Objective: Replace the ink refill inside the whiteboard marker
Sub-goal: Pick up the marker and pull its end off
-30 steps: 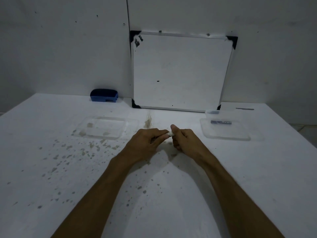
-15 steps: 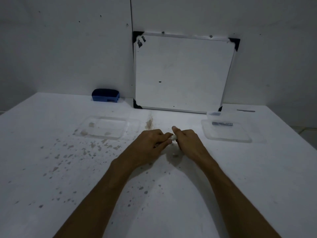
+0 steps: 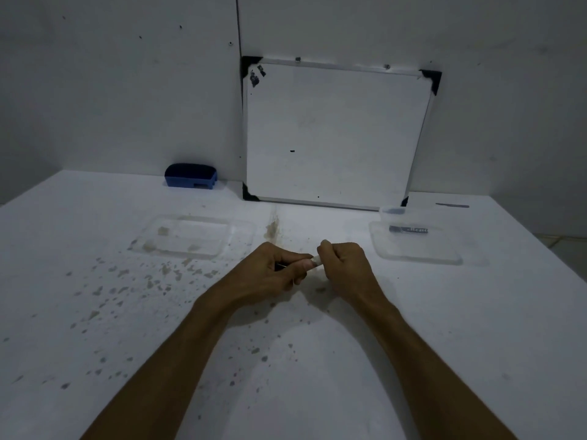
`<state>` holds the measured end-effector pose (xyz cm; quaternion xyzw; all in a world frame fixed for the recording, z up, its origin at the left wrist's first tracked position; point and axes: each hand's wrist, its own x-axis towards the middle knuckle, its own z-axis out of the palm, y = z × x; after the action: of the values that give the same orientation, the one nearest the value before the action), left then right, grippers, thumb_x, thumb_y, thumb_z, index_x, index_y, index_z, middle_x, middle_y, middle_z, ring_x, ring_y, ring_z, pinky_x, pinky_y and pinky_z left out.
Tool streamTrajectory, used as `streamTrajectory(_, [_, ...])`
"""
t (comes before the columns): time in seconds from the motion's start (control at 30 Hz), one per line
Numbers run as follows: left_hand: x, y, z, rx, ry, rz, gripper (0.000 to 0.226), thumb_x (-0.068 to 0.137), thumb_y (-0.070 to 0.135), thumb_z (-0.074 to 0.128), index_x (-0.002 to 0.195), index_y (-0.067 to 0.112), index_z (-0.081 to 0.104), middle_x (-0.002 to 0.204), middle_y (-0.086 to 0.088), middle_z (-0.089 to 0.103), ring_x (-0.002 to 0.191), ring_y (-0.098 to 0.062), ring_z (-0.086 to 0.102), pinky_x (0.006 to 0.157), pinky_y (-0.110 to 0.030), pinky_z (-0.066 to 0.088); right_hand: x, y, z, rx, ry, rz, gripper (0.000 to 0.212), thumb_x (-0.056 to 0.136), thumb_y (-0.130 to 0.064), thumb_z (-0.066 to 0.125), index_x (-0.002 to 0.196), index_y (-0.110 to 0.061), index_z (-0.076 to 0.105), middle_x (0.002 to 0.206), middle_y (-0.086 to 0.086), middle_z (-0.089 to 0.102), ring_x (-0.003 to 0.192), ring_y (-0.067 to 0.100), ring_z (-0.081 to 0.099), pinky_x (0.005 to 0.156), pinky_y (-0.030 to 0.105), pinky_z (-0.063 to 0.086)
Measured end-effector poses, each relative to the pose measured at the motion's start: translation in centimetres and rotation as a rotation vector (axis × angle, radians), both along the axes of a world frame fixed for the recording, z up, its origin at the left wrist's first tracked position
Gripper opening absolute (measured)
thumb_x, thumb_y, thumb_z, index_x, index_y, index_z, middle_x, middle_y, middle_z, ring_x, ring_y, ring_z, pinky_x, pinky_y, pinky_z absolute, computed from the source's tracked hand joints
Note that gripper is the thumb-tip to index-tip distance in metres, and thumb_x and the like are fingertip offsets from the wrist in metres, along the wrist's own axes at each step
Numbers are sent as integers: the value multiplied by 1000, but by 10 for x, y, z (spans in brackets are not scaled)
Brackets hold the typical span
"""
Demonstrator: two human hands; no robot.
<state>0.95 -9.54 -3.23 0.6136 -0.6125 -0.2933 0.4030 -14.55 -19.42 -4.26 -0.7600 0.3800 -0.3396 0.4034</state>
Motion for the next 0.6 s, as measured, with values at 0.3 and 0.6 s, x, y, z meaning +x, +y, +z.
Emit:
streamTrajectory(0.3, [-1,-2,-5,-138,-191,62,25,96,42,64,97,25,81,74,2,74,56,-14,59,63,-31,54,0,-5,10,168,182,43,63,104,-53,40,51,-21,50,42,-8,47,43,8,43,56,24,39])
streamTrajectory(0.6, [-9,-2,-3,-89,-185,57,13,97,42,62,97,42,75,57,18,66,48,-2,54,56,-17,49,-6,-4,-1,39,93,-29,53,100,-21,51,48,-17,45,46,-2,42,35,4,34,41,12,30])
